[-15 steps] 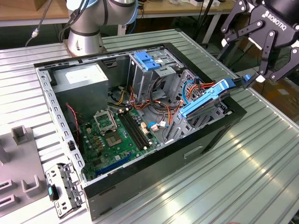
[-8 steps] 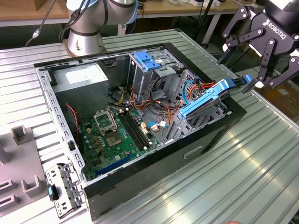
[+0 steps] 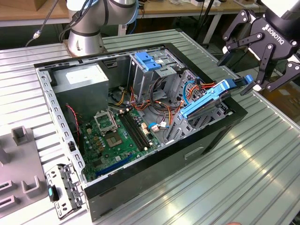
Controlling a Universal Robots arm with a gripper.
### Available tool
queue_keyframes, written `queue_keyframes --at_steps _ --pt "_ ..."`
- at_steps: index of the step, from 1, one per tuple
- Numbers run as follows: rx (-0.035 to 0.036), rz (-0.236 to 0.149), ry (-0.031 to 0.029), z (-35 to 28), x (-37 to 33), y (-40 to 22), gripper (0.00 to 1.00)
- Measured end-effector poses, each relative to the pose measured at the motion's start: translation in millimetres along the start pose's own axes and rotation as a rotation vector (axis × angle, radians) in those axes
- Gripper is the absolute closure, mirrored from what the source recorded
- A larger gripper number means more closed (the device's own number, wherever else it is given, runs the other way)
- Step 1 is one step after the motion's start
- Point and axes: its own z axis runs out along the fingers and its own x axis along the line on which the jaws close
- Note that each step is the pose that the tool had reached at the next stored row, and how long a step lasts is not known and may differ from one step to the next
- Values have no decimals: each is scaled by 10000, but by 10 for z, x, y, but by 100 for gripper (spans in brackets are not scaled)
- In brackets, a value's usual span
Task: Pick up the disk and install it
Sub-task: 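Insert the disk into the insertion slot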
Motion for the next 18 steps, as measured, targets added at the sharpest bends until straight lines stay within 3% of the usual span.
queue_keyframes --at_steps 4,6,11,14,15,17,18 --pt "-31 83 -249 28 10 -9 18" --pt "-35 116 -316 54 28 -16 18" --pt "-34 152 -398 127 100 -30 18" --pt "-56 199 -584 154 117 -36 18" --pt "-62 212 -625 158 118 -37 26" --pt "-74 239 -713 169 123 -39 26" --pt "-80 253 -753 175 127 -41 33"
